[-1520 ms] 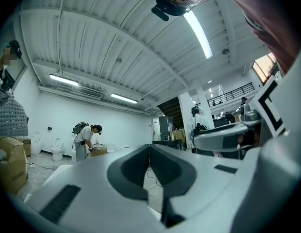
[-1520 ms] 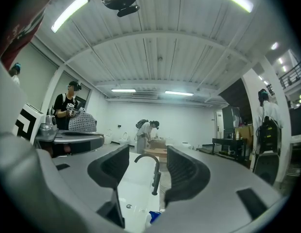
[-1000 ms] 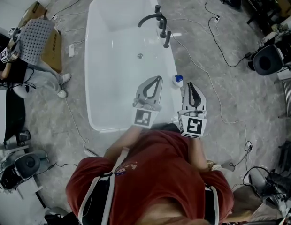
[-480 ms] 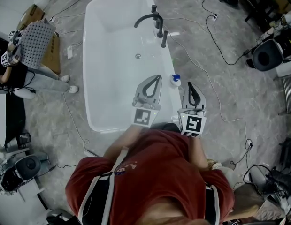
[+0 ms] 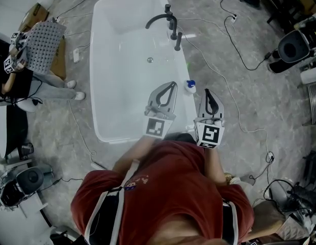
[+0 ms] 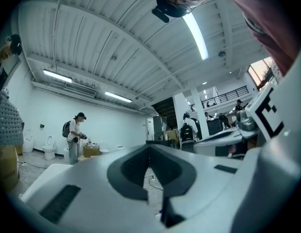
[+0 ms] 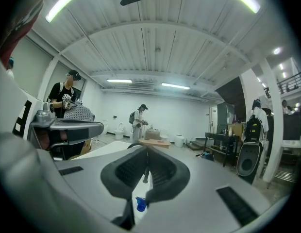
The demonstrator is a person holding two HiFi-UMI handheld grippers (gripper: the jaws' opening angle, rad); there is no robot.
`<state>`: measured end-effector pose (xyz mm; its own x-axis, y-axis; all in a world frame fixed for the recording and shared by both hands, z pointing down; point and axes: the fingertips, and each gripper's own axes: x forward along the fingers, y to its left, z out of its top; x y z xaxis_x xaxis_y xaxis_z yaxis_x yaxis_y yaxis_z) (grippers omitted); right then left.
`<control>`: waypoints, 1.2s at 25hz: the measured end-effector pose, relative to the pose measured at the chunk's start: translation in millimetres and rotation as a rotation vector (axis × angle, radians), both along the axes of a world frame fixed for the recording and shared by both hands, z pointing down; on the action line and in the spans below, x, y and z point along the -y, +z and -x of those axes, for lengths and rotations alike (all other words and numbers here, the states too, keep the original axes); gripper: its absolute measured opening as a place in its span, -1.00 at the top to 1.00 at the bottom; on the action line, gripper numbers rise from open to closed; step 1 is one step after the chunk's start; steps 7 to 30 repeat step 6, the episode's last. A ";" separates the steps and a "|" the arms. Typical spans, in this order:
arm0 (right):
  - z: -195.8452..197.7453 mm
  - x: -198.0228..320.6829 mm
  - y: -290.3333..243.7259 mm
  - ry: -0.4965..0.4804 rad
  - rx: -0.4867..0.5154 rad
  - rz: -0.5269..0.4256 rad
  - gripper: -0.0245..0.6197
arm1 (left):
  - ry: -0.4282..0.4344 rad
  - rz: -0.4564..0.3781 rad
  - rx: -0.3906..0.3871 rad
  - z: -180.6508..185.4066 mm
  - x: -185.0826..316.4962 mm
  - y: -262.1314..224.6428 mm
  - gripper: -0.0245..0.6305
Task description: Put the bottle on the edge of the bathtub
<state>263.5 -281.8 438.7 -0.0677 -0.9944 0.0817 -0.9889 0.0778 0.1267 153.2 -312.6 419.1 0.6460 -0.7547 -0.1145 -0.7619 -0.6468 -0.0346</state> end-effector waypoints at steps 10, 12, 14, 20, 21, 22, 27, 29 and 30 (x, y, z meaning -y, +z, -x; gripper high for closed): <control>-5.5 -2.7 -1.3 0.003 -0.006 -0.003 0.88 | -0.012 0.002 -0.010 -3.2 -2.7 -1.6 0.88; -5.5 -2.7 -1.3 0.003 -0.006 -0.003 0.88 | -0.012 0.002 -0.010 -3.2 -2.7 -1.6 0.88; -5.5 -2.7 -1.3 0.003 -0.006 -0.003 0.88 | -0.012 0.002 -0.010 -3.2 -2.7 -1.6 0.88; -5.5 -2.7 -1.3 0.003 -0.006 -0.003 0.88 | -0.012 0.002 -0.010 -3.2 -2.7 -1.6 0.88; -5.5 -2.7 -1.3 0.003 -0.006 -0.003 0.88 | -0.012 0.002 -0.010 -3.2 -2.7 -1.6 0.88; -5.5 -2.7 -1.3 0.003 -0.006 -0.003 0.88 | -0.012 0.002 -0.010 -3.2 -2.7 -1.6 0.88; -5.5 -2.7 -1.3 0.003 -0.006 -0.003 0.88 | -0.012 0.002 -0.010 -3.2 -2.7 -1.6 0.88; -5.5 -2.7 -1.3 0.003 -0.006 -0.003 0.88 | -0.012 0.002 -0.010 -3.2 -2.7 -1.6 0.88; -5.5 -2.7 -1.3 0.003 -0.006 -0.003 0.88 | -0.012 0.002 -0.010 -3.2 -2.7 -1.6 0.88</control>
